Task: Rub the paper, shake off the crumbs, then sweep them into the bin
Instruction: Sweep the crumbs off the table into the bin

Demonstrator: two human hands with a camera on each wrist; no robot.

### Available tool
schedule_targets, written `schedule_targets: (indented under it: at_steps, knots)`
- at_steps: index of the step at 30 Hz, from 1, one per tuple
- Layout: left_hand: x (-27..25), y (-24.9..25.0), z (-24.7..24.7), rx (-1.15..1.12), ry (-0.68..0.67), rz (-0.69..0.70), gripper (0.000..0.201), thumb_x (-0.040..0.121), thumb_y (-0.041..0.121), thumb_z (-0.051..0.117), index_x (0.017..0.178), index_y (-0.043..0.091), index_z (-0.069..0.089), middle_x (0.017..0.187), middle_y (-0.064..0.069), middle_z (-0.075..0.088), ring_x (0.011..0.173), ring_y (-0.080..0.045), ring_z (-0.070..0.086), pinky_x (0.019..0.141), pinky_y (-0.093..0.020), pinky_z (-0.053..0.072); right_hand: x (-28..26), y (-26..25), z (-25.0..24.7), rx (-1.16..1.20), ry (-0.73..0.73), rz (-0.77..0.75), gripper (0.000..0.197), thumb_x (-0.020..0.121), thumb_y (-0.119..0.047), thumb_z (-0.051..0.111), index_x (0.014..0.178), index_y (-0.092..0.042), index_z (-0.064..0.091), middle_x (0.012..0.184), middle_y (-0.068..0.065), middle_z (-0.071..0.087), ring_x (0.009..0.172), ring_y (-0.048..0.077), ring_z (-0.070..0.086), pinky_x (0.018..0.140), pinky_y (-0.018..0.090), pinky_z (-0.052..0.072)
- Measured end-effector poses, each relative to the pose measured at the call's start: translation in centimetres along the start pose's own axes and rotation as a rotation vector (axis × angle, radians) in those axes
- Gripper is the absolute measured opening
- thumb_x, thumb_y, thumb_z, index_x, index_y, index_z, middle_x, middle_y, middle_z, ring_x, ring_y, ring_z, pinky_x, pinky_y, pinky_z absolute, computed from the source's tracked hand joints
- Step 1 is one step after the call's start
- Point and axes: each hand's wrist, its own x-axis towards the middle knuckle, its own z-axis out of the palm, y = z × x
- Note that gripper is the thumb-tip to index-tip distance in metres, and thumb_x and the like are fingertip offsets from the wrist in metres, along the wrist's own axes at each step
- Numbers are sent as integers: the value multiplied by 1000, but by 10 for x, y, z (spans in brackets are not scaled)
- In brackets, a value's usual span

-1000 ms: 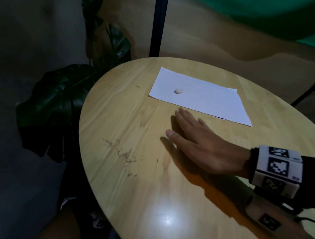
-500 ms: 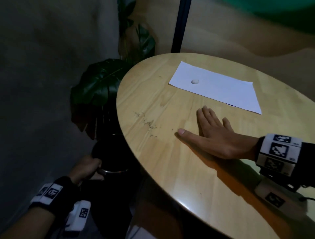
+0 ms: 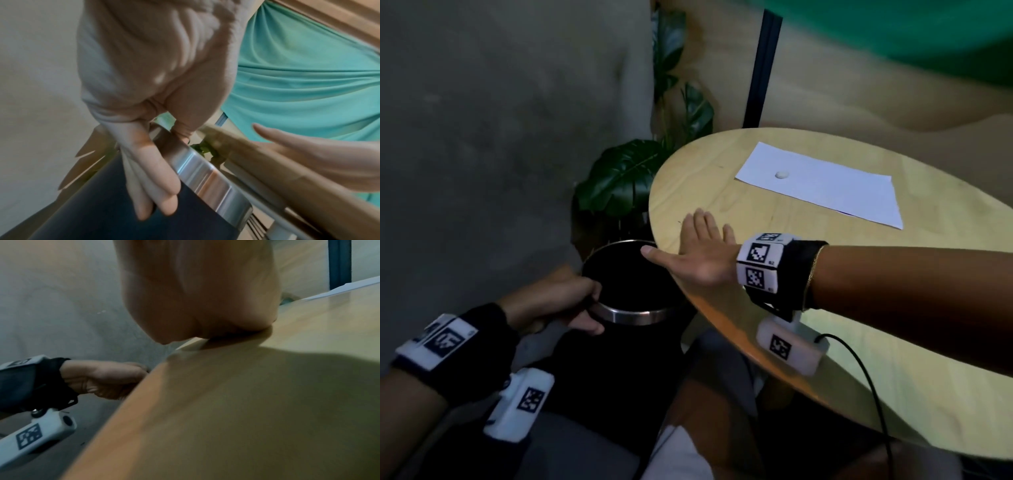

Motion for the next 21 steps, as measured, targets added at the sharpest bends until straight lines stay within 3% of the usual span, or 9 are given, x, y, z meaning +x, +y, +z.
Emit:
schedule_targets:
  at_steps: [2, 5, 6, 9, 11, 14, 16, 18, 21]
  knots:
    - [-8, 8, -2, -37, -32, -10, 8, 90, 0, 68, 83, 1, 65, 65, -20, 70, 57, -27, 72, 55, -29, 55, 0, -6, -3, 14, -24, -65, 110, 98, -81, 30, 167, -5, -10, 175, 9, -20, 161, 21, -19, 128, 49, -9]
    - [-11, 15, -4, -75, -71, 2, 7, 88, -4, 63, 95, -4, 63, 72, -29, 73, 80, -46, 81, 71, -42, 61, -2, -2, -12, 97, -25, -177, 98, 104, -73, 29, 169, -9, -8, 177, 6, -16, 162, 18, -14, 130, 44, -6]
    - [-15, 18, -6, -76, -78, 17, 8, 88, -5, 63, 96, -5, 63, 74, -30, 73, 81, -46, 80, 71, -44, 62, -3, 4, -16, 119, 4, -191, 95, 105, -71, 29, 169, -10, -8, 177, 5, -15, 162, 18, -13, 130, 43, -5]
    - [-25, 21, -10, -41, -79, 43, 6, 87, -7, 65, 93, -6, 64, 85, -40, 77, 83, -48, 82, 71, -48, 66, -9, 26, -25, 83, 120, -118, 90, 108, -66, 28, 169, -8, -5, 177, 7, -13, 163, 20, -11, 131, 40, -2]
    - [-31, 22, -11, -50, -87, 45, 5, 89, -8, 61, 94, -9, 61, 76, -37, 76, 67, -43, 81, 57, -37, 63, -17, 35, -22, 51, 128, 33, 93, 107, -68, 26, 168, -6, -5, 177, 10, -14, 163, 22, -12, 130, 44, -2]
    - [-35, 21, -10, -13, -81, 76, 8, 89, -12, 62, 89, -5, 57, 56, -18, 70, 42, -22, 70, 38, -21, 49, -24, 34, -7, 35, 94, 199, 106, 100, -79, 26, 168, -3, -6, 176, 12, -16, 162, 23, -15, 128, 51, -6]
    - [-36, 20, -10, 25, -63, 99, 16, 86, -11, 67, 83, 1, 57, 53, -15, 66, 40, -17, 64, 40, -21, 42, -22, 29, 0, 13, 67, 177, 114, 96, -84, 27, 167, -4, -9, 175, 12, -19, 162, 24, -17, 128, 53, -9]
    - [-37, 19, -11, 28, -62, 94, 13, 86, -7, 68, 84, 2, 59, 58, -18, 70, 44, -20, 68, 44, -23, 43, -16, 20, 1, -11, 49, 124, 116, 95, -86, 27, 167, -3, -10, 175, 13, -20, 162, 25, -18, 128, 53, -9]
    - [-41, 21, -11, 3, -83, 88, 6, 91, -6, 62, 90, -2, 58, 62, -25, 74, 44, -26, 73, 38, -22, 45, -2, -2, 2, -34, 23, 52, 117, 94, -87, 27, 167, -4, -11, 175, 13, -21, 161, 27, -20, 128, 53, -10]
